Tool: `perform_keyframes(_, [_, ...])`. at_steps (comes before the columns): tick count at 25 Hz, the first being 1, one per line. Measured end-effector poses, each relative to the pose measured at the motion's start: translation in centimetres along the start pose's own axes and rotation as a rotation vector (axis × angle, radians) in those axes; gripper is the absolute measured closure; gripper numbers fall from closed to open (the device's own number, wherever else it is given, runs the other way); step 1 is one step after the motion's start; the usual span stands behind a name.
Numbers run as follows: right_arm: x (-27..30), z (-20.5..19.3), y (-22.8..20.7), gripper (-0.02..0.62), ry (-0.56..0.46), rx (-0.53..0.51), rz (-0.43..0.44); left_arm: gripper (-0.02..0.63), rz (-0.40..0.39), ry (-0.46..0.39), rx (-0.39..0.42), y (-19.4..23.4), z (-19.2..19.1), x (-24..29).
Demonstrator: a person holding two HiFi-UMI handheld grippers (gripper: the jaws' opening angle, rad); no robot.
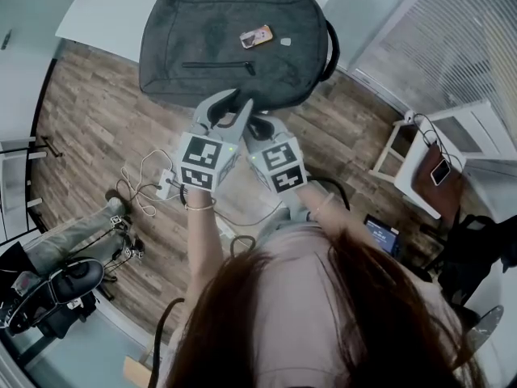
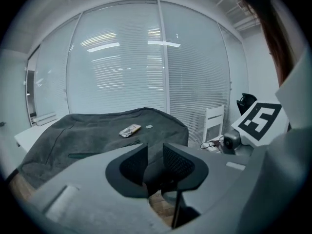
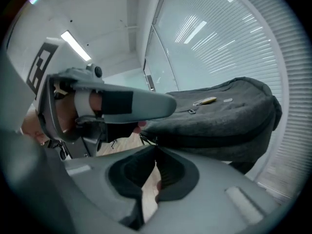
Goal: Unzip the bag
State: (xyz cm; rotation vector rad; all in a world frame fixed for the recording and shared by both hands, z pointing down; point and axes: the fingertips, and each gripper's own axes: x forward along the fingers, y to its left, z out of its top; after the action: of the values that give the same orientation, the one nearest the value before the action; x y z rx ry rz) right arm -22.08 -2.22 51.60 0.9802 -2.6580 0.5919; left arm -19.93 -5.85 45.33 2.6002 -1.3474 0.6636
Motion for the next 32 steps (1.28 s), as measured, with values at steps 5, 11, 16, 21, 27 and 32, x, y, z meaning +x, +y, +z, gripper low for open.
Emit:
perform_keyframes(5, [0.0,0.1,0.1,0.584,0.006,-0.016,0.009,0.495,-0.081,0.007,0.098,-1.5,2.1,1.5])
perform_keyframes(11, [-0.2,0.3,0.4,0.584,0.014,-0.035,0.010,0.476,-0.192,0.115,0.178,-2.9,1.3,3.0])
perform_keyframes(16, [-0.2,-0.1,0.1,0.585,0.029,-0.054,-0.002,0.474,-0.238,0.159,0.142,-2.5,0.0,4.1])
perform_keyframes(21, [-0.6,-0.3,-0.1,0.586,0.046,-0.077,-0.020,0.472,-0.260,0.161,0.106,-2.4,-0.3,4.4])
perform_keyframes(27, [-1.2,-0.4,-0.2,0.586,0.053,-0.085,-0.025,0.483,-0.271,0.164,0.050,-2.1,-0.4,4.4])
perform_keyframes(32, [-1.7,-0.5,-0.4,0.587,0.053,-0.104,-0.025,0.535,-0.229,0.159,0.031,-1.6,-0.5,4.6])
